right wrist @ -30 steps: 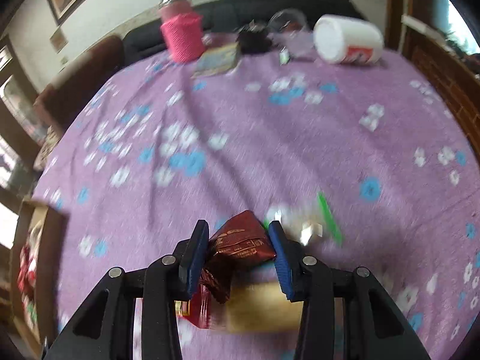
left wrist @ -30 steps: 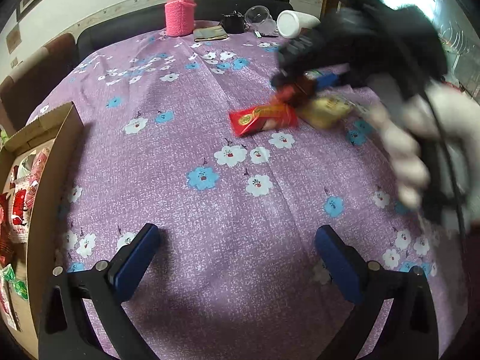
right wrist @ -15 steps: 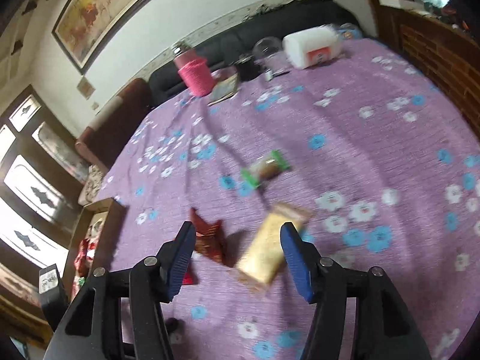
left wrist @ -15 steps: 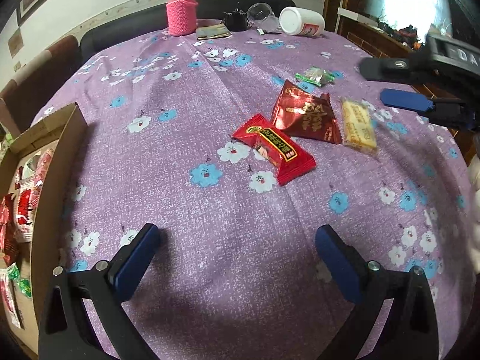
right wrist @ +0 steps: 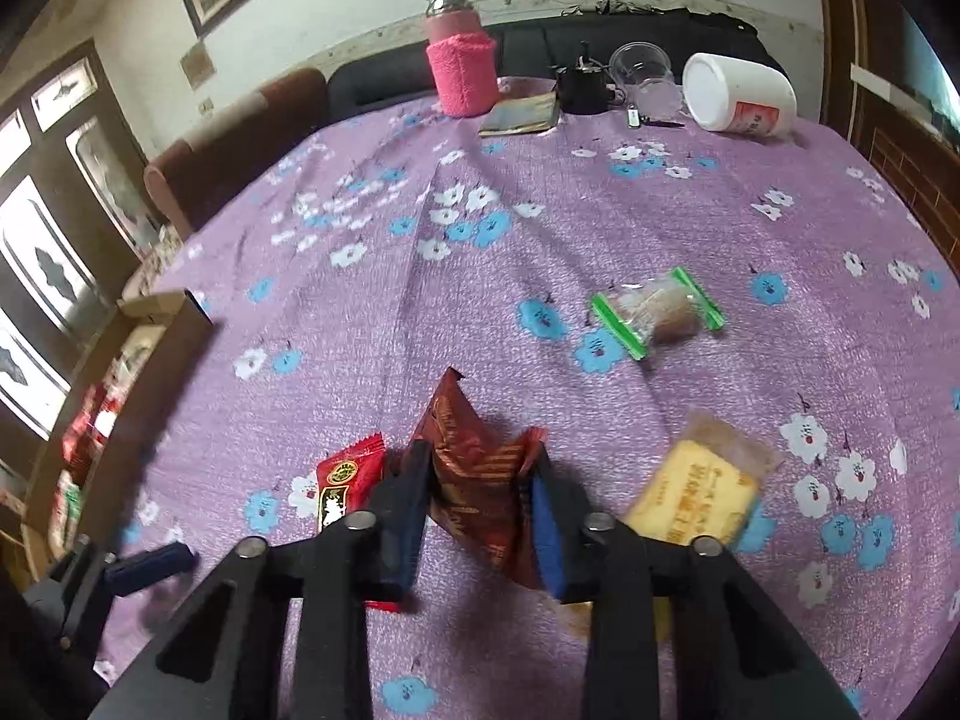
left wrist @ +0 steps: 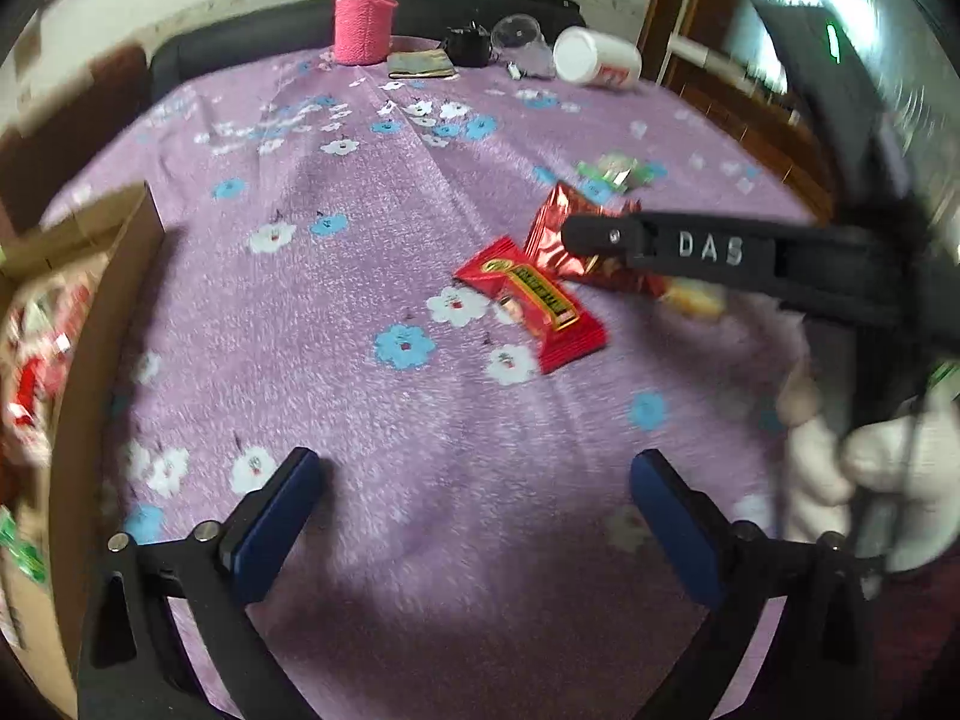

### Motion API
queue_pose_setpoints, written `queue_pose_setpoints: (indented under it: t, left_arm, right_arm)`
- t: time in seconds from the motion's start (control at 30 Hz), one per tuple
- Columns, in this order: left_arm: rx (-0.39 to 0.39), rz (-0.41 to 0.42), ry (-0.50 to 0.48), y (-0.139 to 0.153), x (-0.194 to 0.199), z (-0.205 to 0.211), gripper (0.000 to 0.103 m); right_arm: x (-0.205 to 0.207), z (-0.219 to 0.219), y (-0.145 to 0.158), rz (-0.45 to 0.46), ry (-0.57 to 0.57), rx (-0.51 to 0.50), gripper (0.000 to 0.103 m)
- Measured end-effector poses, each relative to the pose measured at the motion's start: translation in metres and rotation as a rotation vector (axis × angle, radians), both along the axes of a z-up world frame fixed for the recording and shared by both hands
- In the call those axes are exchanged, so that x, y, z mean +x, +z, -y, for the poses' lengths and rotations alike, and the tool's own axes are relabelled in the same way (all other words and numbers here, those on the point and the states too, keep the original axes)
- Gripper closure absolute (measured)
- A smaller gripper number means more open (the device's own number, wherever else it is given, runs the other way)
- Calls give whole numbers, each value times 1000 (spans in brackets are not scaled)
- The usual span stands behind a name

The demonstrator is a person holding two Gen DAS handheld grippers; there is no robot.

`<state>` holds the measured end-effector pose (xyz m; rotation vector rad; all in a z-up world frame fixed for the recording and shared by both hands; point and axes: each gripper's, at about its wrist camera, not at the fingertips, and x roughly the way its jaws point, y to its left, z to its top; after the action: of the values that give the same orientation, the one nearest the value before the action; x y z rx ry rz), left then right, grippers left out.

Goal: Organize snacks
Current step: 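Grasp the red foil pack with the right tool while the left tool grasps the red candy, then carry both red snacks into the box and open both tools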

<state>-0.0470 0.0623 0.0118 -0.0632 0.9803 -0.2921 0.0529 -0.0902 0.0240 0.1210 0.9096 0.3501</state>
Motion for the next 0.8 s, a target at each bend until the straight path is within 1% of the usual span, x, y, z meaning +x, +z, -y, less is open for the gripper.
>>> queue_pose_setpoints:
  t: [0.03, 0.07, 0.1, 0.13, 0.2, 0.33, 0.47, 0.5, 0.57, 0.6, 0.63, 0.7, 0.8]
  left_arm:
    - [-48, 1, -7, 4, -1, -3, 26]
    - [-60, 6, -11, 9, 0, -2, 33]
    - [-50, 16, -14, 13, 2, 2, 46]
    - [-41, 24, -18, 16, 4, 5, 50]
    - [-42, 24, -36, 20, 14, 14, 51]
    - [-99, -21, -58, 17, 42, 31, 51]
    - [-67, -59, -56, 3, 66, 48, 51]
    - [-28, -24, -51, 3, 68, 53, 51]
    - [47, 1, -35, 3, 72, 59, 57]
    - [82, 10, -25, 1, 73, 60, 71]
    - [129, 24, -12, 0, 74, 62, 79]
    - [116, 37, -19, 0, 74, 57, 84]
    - [92, 27, -6, 2, 73, 47, 85]
  right_arm:
    - [0, 6, 2, 2, -14, 11, 72]
    - [1, 11, 3, 1, -28, 27, 72]
    - [2, 14, 3, 0, -36, 37, 72]
    - [2, 19, 5, -2, -51, 56, 72]
    - [2, 27, 6, -12, -66, 90, 72]
    - [-1, 39, 8, -14, -107, 138, 72]
    - [1, 51, 8, -17, -138, 175, 72]
    - [2, 54, 8, -21, -145, 183, 72]
    - [3, 57, 6, -26, -157, 191, 72]
    - [3, 58, 5, -28, -159, 195, 72]
    - [4, 59, 5, -29, -162, 198, 72]
    - [4, 60, 6, -24, -165, 199, 72]
    - [3, 60, 8, -12, -164, 205, 72]
